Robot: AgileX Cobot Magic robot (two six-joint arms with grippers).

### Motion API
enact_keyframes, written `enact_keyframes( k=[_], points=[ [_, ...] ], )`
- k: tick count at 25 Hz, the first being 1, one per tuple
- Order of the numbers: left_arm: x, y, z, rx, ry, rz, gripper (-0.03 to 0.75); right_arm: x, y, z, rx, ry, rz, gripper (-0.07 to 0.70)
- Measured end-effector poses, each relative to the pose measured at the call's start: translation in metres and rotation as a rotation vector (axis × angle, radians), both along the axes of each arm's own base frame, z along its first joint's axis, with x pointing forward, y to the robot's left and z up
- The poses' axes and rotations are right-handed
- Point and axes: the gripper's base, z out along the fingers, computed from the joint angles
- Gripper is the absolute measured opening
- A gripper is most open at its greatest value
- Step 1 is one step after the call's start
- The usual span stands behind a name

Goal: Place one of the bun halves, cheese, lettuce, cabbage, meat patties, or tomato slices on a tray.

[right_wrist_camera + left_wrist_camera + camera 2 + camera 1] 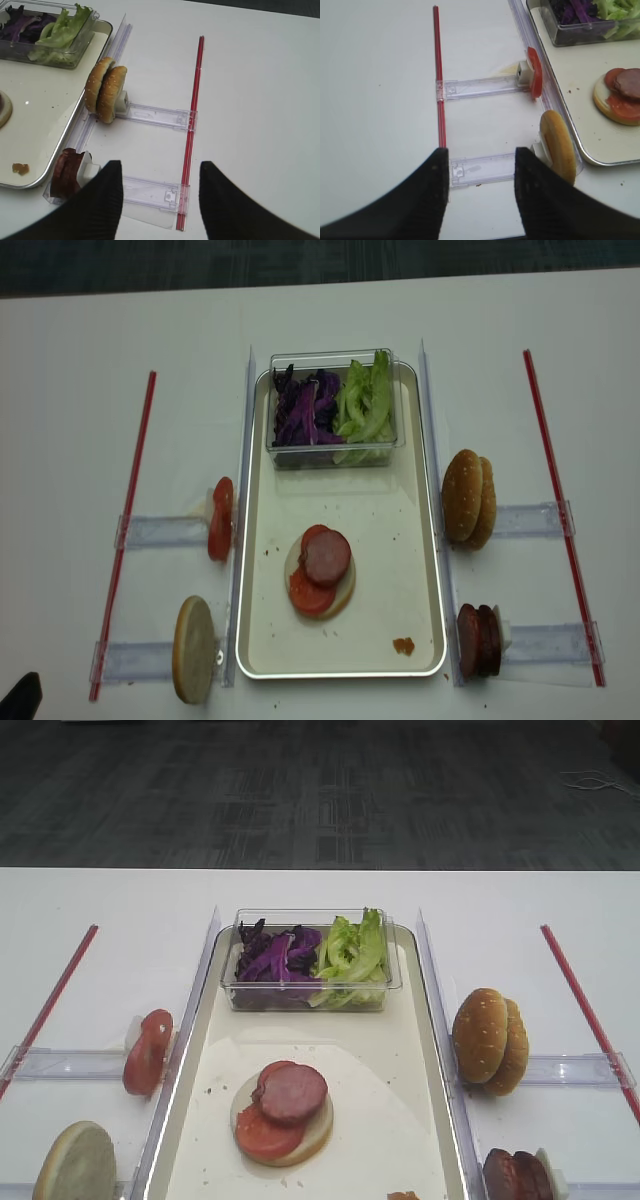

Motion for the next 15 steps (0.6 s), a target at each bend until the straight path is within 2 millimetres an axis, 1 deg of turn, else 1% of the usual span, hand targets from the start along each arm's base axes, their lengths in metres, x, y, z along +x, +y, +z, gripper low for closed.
enact_keyframes(
  k=[15],
  points=[
    [0.0000, 0.0000, 0.0000, 0.000, 0.000, 0.000, 0.292, 0.0000, 0.0000, 0.0000, 0.000, 0.000, 0.000, 0.377]
  ],
)
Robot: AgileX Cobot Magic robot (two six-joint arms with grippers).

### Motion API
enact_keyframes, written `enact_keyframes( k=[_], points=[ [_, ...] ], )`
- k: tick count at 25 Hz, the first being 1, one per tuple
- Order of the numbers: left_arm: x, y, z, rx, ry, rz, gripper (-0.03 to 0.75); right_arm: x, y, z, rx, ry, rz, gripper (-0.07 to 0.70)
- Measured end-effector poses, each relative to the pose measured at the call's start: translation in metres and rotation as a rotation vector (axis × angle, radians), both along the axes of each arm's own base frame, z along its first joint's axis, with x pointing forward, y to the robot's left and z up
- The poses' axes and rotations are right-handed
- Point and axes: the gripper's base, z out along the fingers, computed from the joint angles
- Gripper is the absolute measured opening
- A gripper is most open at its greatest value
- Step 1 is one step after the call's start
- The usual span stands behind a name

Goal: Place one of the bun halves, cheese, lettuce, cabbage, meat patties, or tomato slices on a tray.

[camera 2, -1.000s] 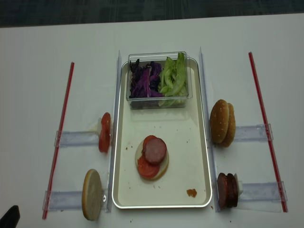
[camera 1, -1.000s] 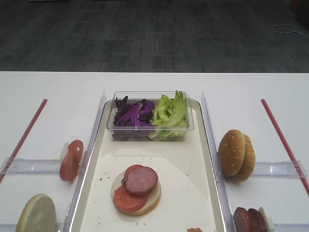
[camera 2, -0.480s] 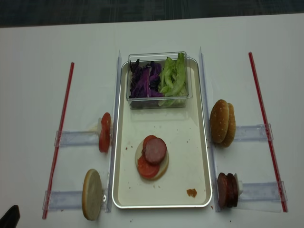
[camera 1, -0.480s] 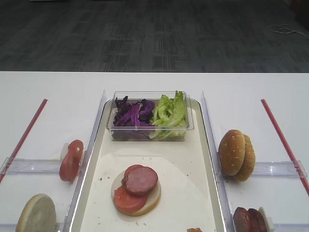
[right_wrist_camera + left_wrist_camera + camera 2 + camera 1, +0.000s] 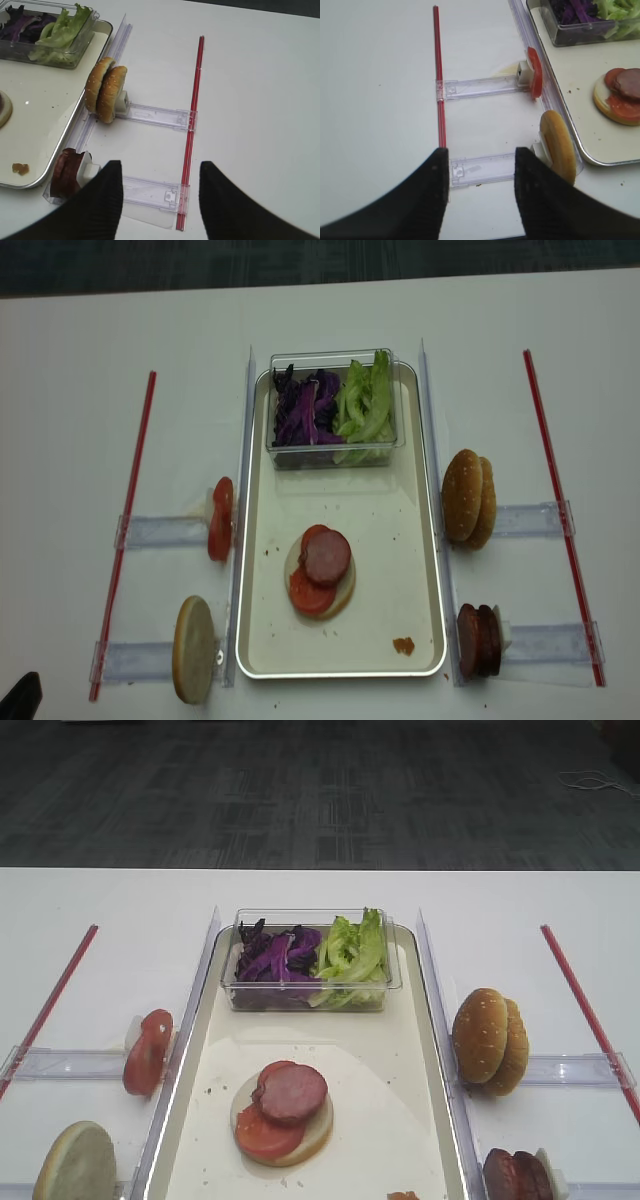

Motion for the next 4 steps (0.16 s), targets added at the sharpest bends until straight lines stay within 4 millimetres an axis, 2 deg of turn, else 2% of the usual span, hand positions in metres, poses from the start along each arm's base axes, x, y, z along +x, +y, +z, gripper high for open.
enact_keyframes(
  k=[4],
  points=[
    [0.0000, 0.0000, 0.0000, 0.000, 0.000, 0.000, 0.292, 0.0000, 0.0000, 0.0000, 0.000, 0.000, 0.000, 0.377]
  ],
)
